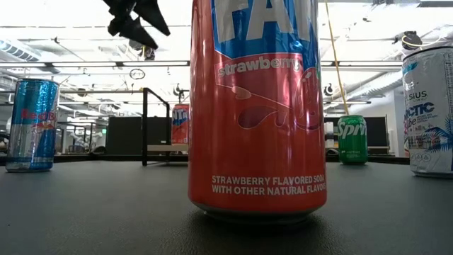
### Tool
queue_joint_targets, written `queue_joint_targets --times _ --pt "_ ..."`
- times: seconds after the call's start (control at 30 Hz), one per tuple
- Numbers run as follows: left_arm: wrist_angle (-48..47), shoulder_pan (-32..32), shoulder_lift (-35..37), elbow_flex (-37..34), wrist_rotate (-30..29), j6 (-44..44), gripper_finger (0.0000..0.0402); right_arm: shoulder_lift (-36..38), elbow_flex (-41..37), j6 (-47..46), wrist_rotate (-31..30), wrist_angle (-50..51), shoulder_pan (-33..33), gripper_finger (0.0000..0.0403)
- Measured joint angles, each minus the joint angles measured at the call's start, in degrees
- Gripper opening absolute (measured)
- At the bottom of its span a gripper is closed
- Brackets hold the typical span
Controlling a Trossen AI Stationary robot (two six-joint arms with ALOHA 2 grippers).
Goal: Place canned beverage on shelf
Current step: Put the top green soda can on the shelf
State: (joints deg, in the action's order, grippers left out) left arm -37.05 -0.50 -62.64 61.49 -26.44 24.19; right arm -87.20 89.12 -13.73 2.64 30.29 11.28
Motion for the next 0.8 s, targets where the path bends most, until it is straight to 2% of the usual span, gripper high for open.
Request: queue_joint_targets --times 0.07,0.17,0.43,0.57,0.8 --pt "1.02 2.22 -0.49 0.00 -0.72 1.04 0.0331 4.07 -5.14 -3.52 -2.47 -1.73 -2.69 0.0314" --pt "3.72 5.09 -2.05 -0.02 -0.88 1.45 0.0331 8.82 -10.02 -9.12 -8.27 0.86 -7.01 0.0314" --pt "18.78 10.62 -10.78 -0.02 2.98 -2.05 0.0331 13.72 -11.56 -18.13 -21.00 19.88 -15.48 0.0314" --pt "24.04 11.62 -14.22 -0.02 3.05 -0.83 0.0331 15.68 -11.56 -22.60 -25.45 31.41 -13.50 0.0314" --pt "24.17 12.67 -15.36 -0.02 2.69 5.75 0.0331 20.38 -11.60 -23.71 -25.13 42.13 -6.10 0.0314"
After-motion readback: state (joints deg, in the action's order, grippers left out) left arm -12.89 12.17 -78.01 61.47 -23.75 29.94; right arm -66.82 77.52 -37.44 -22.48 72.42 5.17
